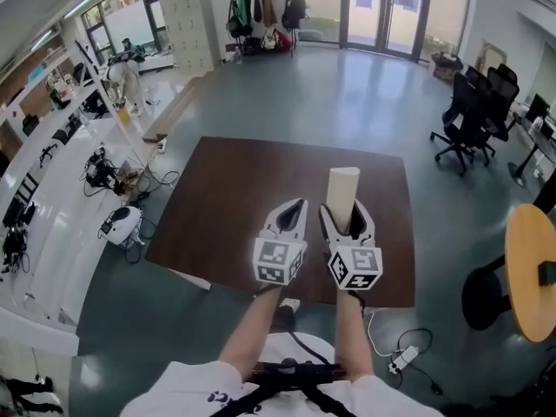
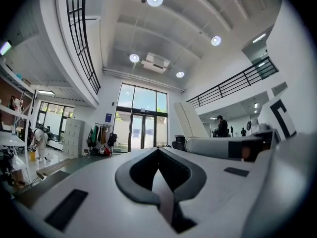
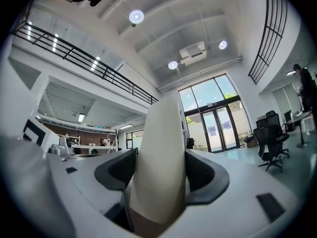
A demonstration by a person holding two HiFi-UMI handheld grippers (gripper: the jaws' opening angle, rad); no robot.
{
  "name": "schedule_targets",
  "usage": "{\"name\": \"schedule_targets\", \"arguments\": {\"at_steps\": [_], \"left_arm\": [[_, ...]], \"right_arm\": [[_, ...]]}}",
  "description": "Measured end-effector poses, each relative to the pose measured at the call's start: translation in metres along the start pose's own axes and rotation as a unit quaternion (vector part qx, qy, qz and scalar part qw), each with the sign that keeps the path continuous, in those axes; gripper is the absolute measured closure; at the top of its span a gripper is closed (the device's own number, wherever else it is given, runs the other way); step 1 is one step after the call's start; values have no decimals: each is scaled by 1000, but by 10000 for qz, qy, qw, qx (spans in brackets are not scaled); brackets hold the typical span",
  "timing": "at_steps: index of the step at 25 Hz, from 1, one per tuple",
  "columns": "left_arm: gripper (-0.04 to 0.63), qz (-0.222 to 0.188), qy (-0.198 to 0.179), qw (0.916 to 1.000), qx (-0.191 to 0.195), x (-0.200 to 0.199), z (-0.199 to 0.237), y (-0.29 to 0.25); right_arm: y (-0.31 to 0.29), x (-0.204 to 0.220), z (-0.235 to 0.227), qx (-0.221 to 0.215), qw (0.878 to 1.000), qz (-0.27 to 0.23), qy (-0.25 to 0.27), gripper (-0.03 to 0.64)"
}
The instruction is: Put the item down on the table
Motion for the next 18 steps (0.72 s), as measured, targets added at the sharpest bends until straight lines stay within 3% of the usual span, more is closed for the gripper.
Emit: {"name": "schedule_targets", "arguments": {"at_steps": [4, 18], "left_arm": [[584, 92, 65, 9999, 60, 18, 19, -37], [584, 1047, 452, 9922, 500, 87, 66, -161]], "right_arm": [[-28, 29, -17, 94, 9997, 221, 18, 301], [-106, 130, -83, 697, 9878, 1359, -309, 301]]}}
Point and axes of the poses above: the fingertips, and each gripper's own axes: y backward along the fingers, z to its left, x out of its underside, the point moved 5 cm from there along y, backward along the fingers, and after that the axes turned 14 degrees about y, right-handed, at the moved point
